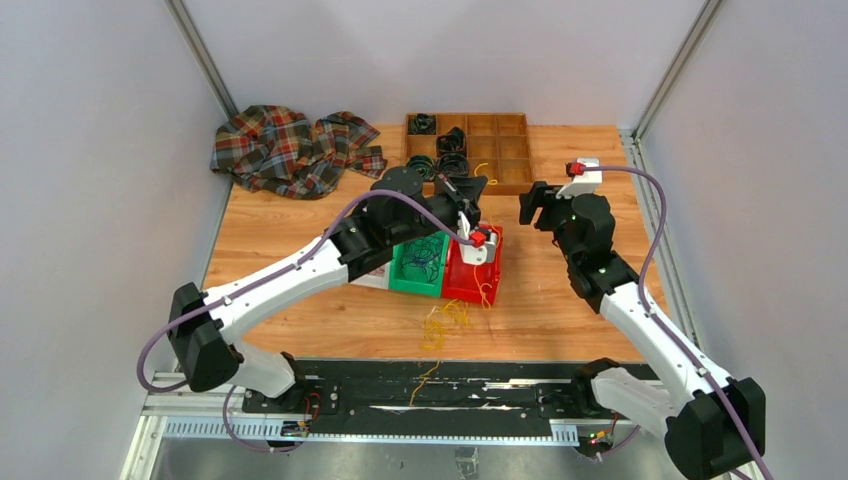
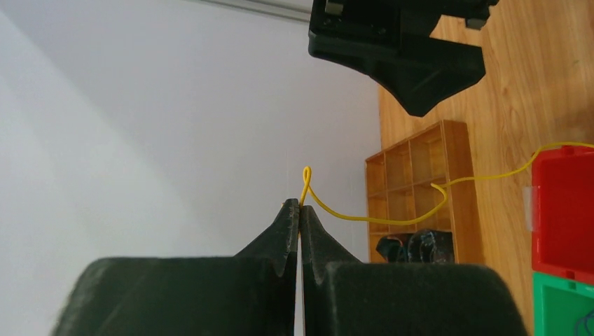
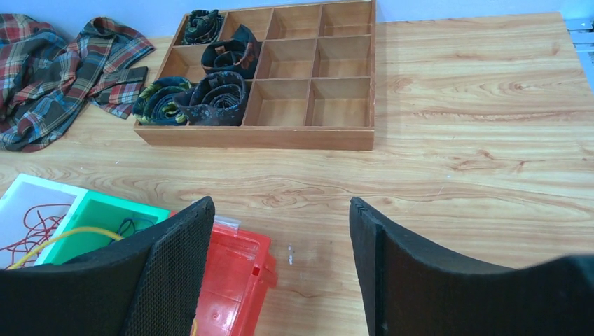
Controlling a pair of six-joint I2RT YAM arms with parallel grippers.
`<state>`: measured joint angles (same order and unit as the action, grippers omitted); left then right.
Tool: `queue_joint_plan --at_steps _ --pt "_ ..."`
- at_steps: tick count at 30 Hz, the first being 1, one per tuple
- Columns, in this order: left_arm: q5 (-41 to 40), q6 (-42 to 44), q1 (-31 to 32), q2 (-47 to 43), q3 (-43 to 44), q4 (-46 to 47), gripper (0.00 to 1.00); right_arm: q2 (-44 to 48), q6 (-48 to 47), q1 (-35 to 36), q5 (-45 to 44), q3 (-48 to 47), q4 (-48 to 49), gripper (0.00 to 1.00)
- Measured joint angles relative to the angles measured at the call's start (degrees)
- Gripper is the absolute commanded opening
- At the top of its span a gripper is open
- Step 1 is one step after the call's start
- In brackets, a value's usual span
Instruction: Untangle the cables
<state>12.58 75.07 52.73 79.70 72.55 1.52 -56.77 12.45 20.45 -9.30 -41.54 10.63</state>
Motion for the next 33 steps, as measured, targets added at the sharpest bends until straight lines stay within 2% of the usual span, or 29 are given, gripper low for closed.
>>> queue_joint_plan --at_steps 12,23,28,33 --pt "-7.26 1.75 -0.55 5.68 8.39 5.66 0.01 -0.02 1.64 0.0 0.07 0.24 0.35 0.68" --pt "-7.23 4.85 -0.85 5.2 5.46 6.82 0.01 -0.11 2.86 0.0 0.28 1.66 0.7 0.66" --pt "-6.64 0.11 -0.31 2.86 -2.21 5.92 0.01 -0.11 3.04 0.0 0.24 1.68 0.7 0.66" --pt "-5.18 -6.51 1.33 2.91 -7.04 -0.37 0.01 0.85 3.02 -0.02 -0.22 1.95 0.61 0.66"
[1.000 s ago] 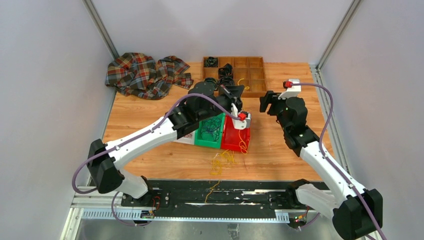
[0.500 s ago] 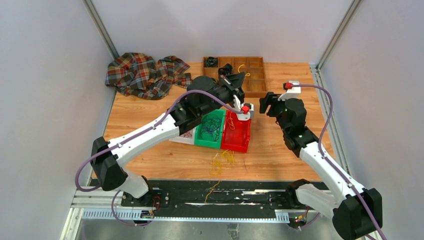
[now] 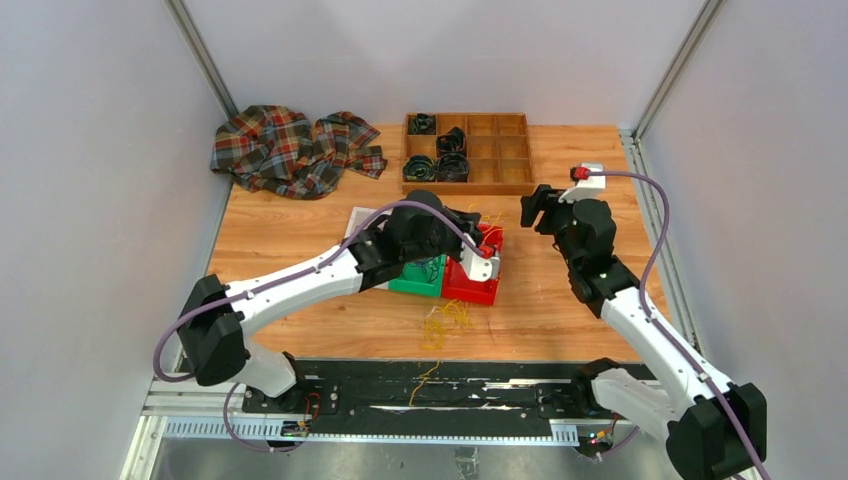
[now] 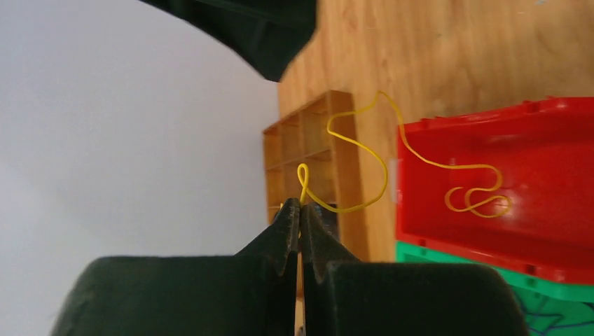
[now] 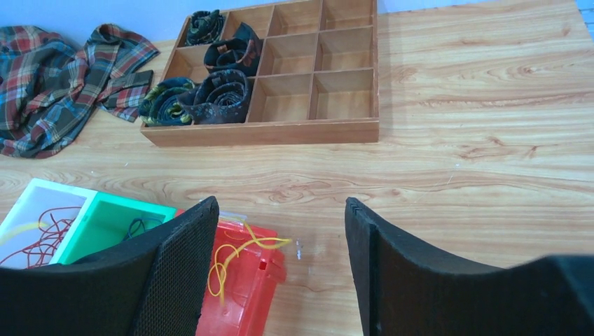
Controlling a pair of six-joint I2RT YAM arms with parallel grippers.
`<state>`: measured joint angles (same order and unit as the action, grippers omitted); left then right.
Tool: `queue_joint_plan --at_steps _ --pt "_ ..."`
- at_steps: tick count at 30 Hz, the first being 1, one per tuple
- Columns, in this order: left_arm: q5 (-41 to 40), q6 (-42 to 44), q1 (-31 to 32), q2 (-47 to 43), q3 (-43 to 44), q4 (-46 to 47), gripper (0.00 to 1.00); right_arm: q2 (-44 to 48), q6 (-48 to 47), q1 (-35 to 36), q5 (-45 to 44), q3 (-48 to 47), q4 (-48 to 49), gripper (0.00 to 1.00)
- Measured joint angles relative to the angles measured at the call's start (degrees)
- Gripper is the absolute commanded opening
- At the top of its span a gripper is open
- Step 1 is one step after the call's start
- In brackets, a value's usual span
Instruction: Untangle the cables
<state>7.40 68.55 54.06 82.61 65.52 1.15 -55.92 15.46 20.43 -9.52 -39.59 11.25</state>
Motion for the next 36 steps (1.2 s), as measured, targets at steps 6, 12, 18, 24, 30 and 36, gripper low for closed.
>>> queue_joint_plan --at_steps 6,12,18,24,30,36 --pt "0.74 -5.64 0.52 3.3 -0.07 -6.08 0.0 1.64 0.07 -0.72 -0.59 0.04 0.02 0.66" --pt "1.49 -7.85 0.52 3.8 -0.92 -12.24 0.0 1.14 0.68 -1.16 -0.57 0.87 -0.04 0.63" --pt "0.98 -8.11 0.52 -1.86 -5.29 -15.89 0.0 -4.83 2.38 -1.86 0.81 0.87 -1.18 0.6" --pt "-0.42 -7.96 0.52 -9.7 -8.68 -16.79 0.01 -7.72 4.09 -1.88 2.47 0.87 -1.27 0.57" --pt "-0.13 -8.2 0.55 -9.14 -8.87 -17.2 0.0 -9.73 5.51 -1.88 5.09 0.87 -1.25 0.41" --pt "-0.72 -8.9 0.55 -0.76 -4.76 -17.38 0.01 -10.73 6.67 -1.88 7.02 1.84 -0.17 0.14"
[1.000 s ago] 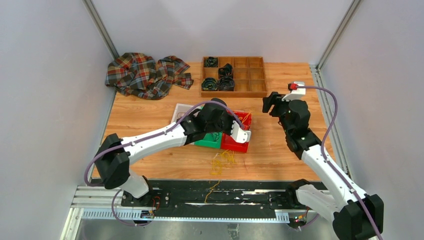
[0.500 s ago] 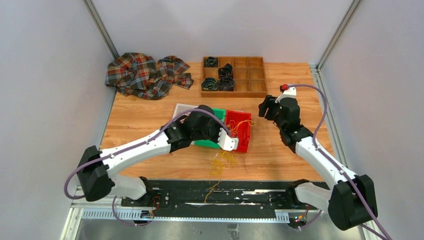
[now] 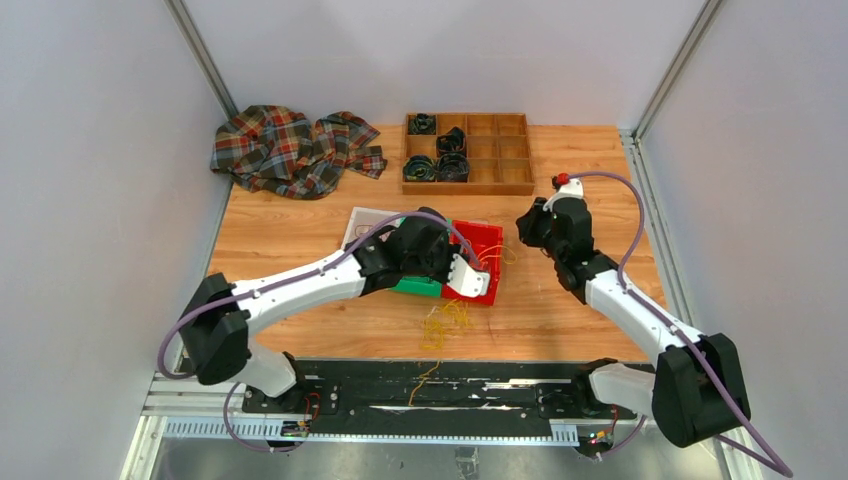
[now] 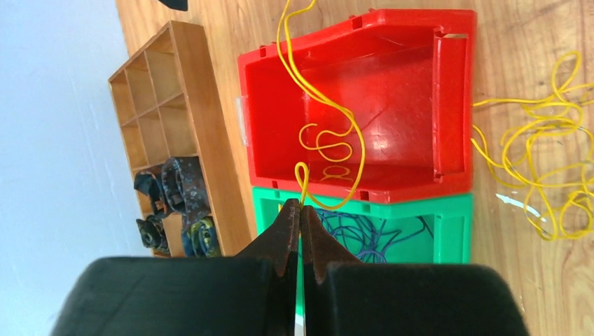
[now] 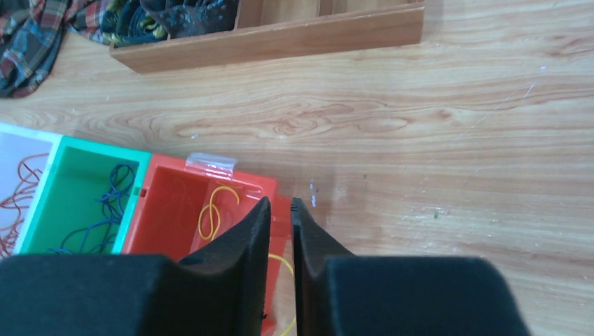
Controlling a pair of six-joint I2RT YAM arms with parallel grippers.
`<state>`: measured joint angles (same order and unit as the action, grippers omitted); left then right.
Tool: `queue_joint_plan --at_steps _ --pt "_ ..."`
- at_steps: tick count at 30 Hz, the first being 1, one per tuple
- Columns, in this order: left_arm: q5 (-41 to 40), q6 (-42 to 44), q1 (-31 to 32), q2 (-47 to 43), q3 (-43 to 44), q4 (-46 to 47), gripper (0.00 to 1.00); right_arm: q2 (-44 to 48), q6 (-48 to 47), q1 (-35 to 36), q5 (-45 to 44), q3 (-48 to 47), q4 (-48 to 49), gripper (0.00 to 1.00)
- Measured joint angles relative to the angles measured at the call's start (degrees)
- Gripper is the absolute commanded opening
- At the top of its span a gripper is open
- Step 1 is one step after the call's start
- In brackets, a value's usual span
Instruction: Untangle the cables
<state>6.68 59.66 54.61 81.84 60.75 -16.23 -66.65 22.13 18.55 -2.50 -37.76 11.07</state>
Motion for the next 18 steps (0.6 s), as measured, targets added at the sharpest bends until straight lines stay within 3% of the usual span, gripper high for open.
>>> queue_joint_plan --at_steps 11,13,18 --pt "-0.87 1.42 0.0 15.78 12.96 -0.61 0.0 2.34 1.99 0.0 0.04 5.03 0.96 0.04" --pt "-0.92 2.14 0.0 18.05 13.99 -0.92 0.0 3.8 2.19 0.0 -0.79 5.27 1.01 0.09" --pt "-0.96 3.85 0.0 23.08 15.13 -3.17 0.0 6.12 2.69 0.0 -3.02 5.92 0.96 0.32"
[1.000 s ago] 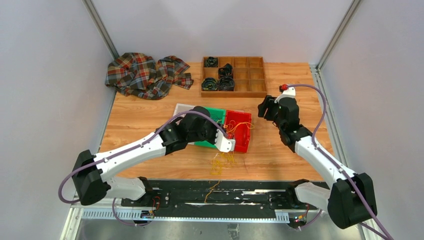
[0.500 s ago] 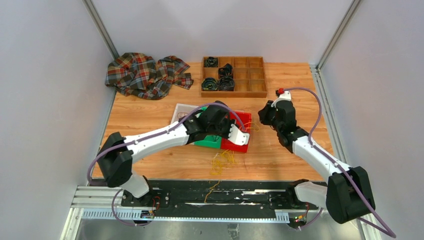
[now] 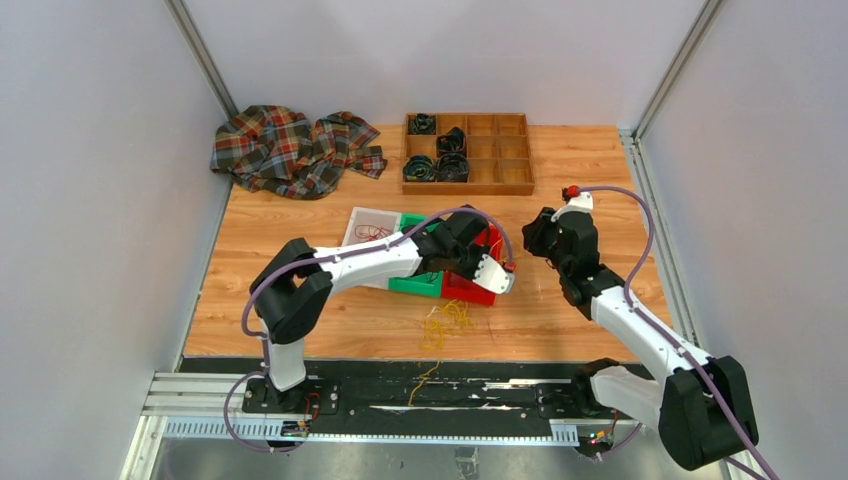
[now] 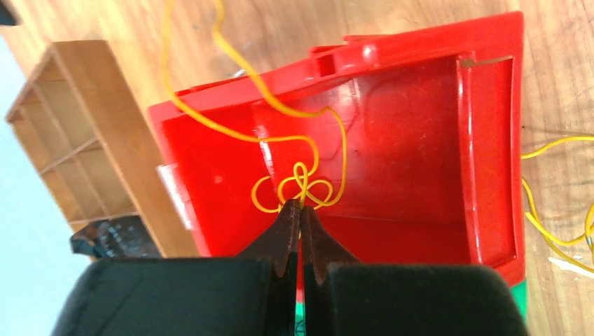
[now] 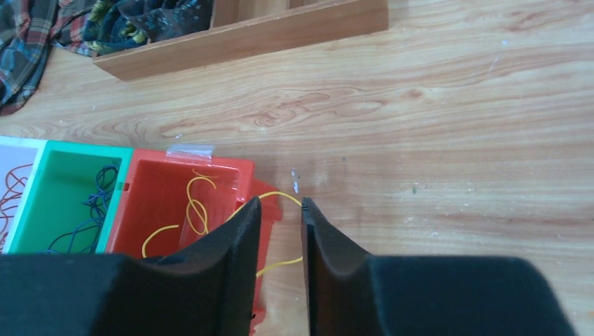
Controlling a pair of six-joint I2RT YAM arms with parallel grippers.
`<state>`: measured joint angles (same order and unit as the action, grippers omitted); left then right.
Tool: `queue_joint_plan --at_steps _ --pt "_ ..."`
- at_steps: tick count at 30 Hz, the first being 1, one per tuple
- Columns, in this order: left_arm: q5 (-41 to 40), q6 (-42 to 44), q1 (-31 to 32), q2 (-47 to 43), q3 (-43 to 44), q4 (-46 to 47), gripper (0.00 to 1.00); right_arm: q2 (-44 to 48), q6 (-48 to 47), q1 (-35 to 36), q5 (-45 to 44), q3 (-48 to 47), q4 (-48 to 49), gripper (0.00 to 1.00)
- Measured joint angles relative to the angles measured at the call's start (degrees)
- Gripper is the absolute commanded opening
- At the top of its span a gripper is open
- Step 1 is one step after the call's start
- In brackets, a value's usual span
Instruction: Untangle the cables
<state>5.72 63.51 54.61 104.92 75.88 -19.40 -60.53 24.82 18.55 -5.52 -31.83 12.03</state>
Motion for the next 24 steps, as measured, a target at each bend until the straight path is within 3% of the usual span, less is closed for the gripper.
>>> queue_joint_plan --at_steps 3,10,19,22,24 --pt "-0.37 0.81 0.0 2.71 0.46 -1.18 0.0 0.0 0.35 0.0 -0.87 0.57 -0.5 0.39" --pt "-0.85 1.09 -0.17 6.03 0.74 -1.49 0.02 0.0 2.05 -0.39 -1.55 1.18 -2.1 0.44" --pt "1.9 -2.38 -1.62 4.87 3.91 -5.77 0.64 -3.91 5.81 -3.17 5.27 1.64 -0.74 0.41" --pt "4.74 -3.96 -2.4 3.1 7.67 -10.19 0.77 -5.49 6.93 -3.78 8.48 1.64 -0.2 0.39" --pt "6.8 -4.9 -2.8 1.31 10.03 -12.74 0.78 -5.97 7.63 -3.82 10.47 1.64 0.42 0.38"
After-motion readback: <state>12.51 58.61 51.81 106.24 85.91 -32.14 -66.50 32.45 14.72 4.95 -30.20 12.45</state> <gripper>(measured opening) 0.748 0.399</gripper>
